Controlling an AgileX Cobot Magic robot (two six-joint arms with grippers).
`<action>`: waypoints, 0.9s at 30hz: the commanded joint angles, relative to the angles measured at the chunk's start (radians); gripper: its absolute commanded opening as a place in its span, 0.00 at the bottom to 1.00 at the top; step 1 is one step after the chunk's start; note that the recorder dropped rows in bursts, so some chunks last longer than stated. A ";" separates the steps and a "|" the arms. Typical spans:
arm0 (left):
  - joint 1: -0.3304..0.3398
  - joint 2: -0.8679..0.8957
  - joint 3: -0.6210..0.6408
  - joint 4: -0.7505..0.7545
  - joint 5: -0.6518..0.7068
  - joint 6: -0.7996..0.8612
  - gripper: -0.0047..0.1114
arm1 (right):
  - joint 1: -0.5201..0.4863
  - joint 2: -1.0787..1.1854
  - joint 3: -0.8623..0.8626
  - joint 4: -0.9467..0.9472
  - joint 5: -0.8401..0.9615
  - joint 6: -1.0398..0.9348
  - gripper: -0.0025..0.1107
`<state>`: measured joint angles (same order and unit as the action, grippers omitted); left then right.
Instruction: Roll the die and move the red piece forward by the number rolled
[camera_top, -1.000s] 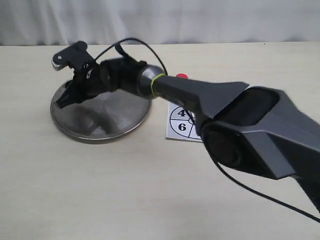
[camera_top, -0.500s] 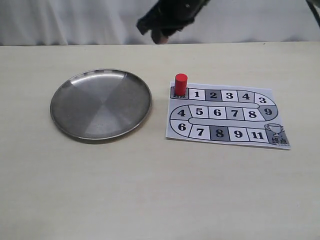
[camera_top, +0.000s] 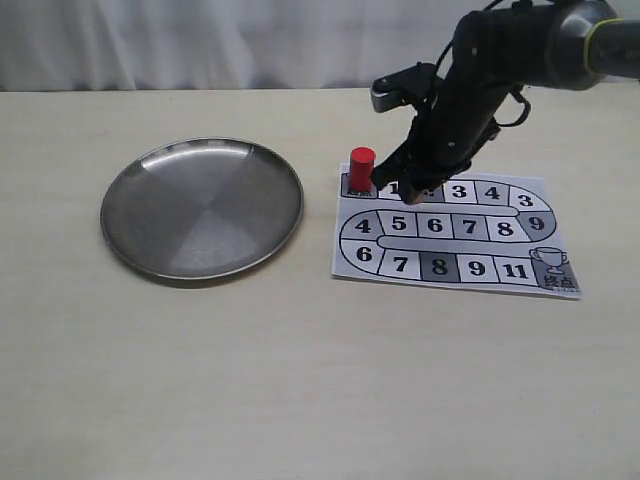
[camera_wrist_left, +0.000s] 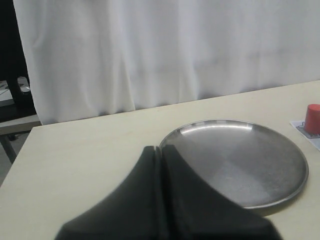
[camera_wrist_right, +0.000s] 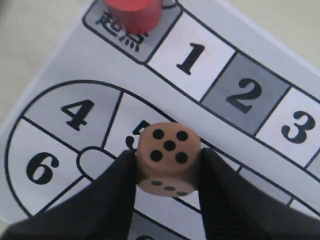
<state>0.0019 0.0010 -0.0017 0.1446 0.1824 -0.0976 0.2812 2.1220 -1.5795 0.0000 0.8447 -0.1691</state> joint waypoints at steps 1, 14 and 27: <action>-0.002 -0.001 0.002 0.000 -0.009 -0.001 0.04 | -0.001 0.010 0.006 -0.106 -0.037 0.169 0.27; -0.002 -0.001 0.002 0.000 -0.009 -0.001 0.04 | -0.002 -0.091 -0.036 -0.199 0.062 0.210 0.54; -0.002 -0.001 0.002 0.000 -0.009 -0.001 0.04 | -0.002 -0.339 0.047 -0.197 -0.006 0.237 0.06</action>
<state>0.0019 0.0010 -0.0017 0.1446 0.1824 -0.0976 0.2812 1.8293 -1.5683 -0.1878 0.8601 0.0606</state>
